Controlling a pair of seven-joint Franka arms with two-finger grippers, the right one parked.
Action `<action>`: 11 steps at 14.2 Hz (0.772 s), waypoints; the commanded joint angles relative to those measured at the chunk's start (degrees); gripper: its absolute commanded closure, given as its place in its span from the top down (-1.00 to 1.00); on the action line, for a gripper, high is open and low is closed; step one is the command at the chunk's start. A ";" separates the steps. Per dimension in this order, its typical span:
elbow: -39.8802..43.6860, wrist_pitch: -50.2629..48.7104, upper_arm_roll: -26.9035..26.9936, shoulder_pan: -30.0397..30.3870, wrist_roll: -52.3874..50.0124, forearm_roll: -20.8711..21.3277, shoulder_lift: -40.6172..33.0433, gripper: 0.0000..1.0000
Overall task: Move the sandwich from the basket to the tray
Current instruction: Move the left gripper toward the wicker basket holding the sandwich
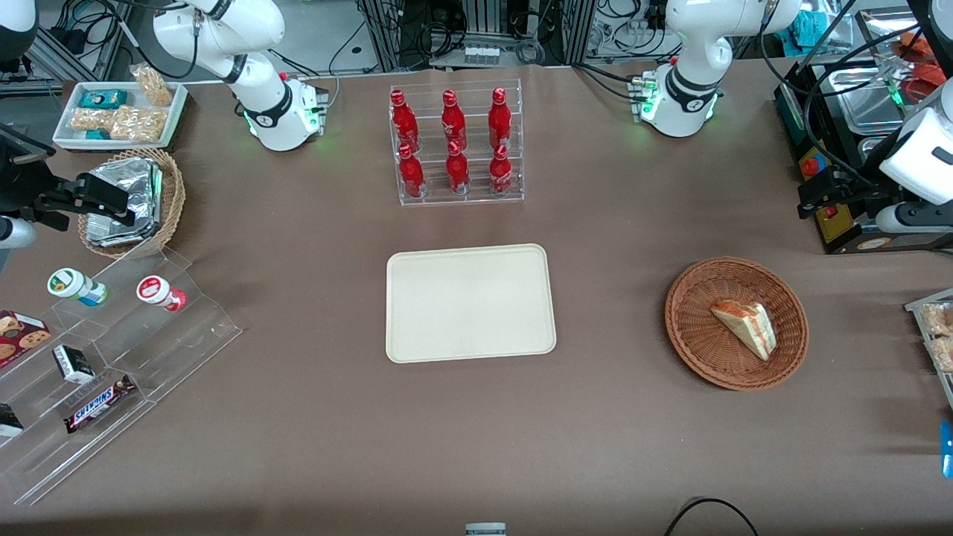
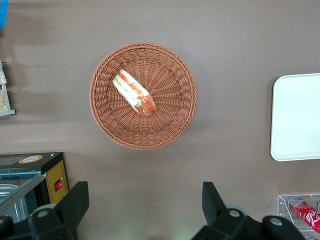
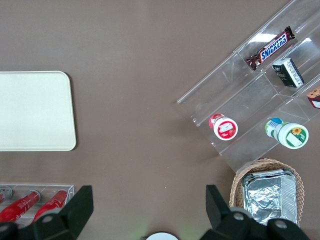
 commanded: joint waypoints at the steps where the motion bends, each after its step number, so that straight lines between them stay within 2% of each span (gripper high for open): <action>1: -0.33 -0.49 -0.01 -0.18 -0.04 0.46 0.88 1.00; 8: -9.29 8.63 0.07 0.26 0.14 0.64 5.98 1.00; 11: -19.37 23.00 0.25 0.44 0.32 0.72 7.04 1.00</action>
